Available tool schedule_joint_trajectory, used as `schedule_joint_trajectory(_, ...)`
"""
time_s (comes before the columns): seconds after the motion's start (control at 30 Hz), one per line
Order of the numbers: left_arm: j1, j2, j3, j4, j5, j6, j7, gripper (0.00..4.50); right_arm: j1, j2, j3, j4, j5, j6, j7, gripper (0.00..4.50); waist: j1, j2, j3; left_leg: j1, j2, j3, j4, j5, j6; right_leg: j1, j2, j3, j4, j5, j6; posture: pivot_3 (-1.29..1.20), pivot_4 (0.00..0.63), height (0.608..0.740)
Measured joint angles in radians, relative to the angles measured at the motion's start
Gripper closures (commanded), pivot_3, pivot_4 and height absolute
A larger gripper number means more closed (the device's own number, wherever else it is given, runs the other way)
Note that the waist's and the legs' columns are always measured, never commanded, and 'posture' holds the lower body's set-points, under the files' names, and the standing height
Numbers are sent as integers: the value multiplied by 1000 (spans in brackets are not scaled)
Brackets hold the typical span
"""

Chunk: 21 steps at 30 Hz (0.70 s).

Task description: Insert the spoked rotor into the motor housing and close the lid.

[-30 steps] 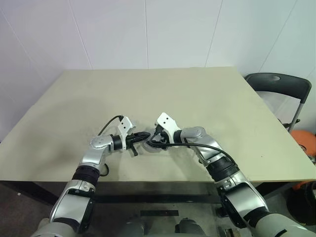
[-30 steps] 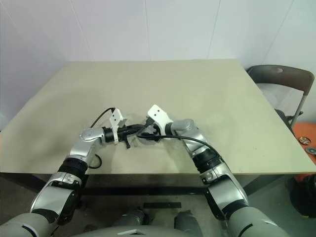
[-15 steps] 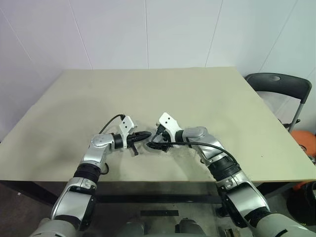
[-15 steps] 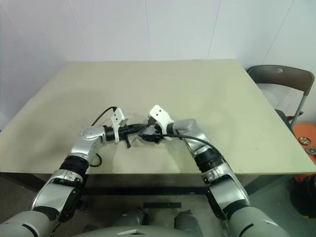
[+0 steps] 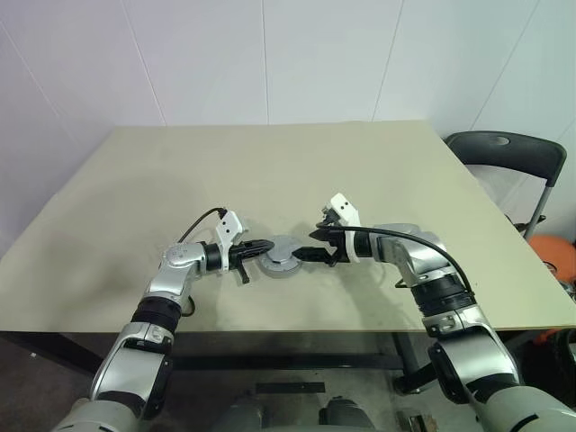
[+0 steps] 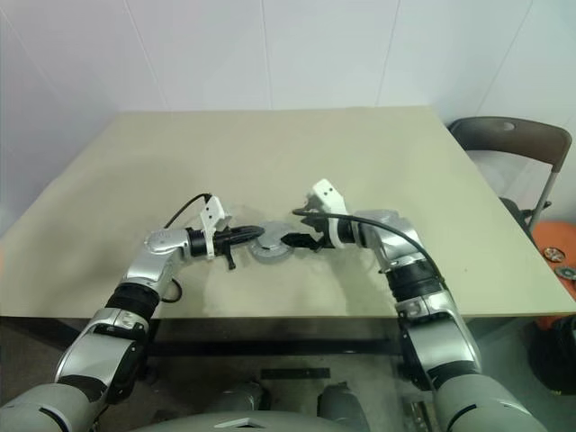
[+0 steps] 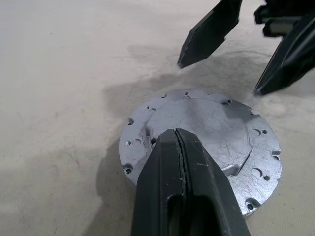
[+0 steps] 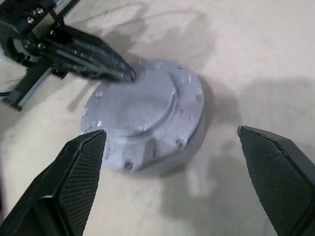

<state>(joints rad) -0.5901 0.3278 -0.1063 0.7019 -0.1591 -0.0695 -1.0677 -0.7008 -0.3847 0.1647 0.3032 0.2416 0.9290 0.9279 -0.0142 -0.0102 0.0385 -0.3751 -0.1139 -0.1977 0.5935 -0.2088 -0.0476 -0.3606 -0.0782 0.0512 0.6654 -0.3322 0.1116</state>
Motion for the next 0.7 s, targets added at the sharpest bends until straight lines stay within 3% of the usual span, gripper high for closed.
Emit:
schedule_joint_trajectory(0.3,1,5,0,-9,13,-1,-3,4500,-30,30,-70,27,67,361,-110,21,-1,0,0,0,0,0,0,0,0,-1,0,0,0,0,0,0,0,740)
schedule_joint_trajectory(0.5,2,7,1,-11,19,0,-3,4500,-90,147,-216,101,69,461,-289,21,-4,0,0,1,0,0,0,0,0,0,0,0,1,0,0,0,0,740)
schedule_joint_trajectory(0.7,5,11,1,-17,21,0,-4,4500,-116,195,-306,145,86,502,-374,21,-6,0,-1,1,1,0,0,0,0,0,1,1,1,0,0,0,0,740)
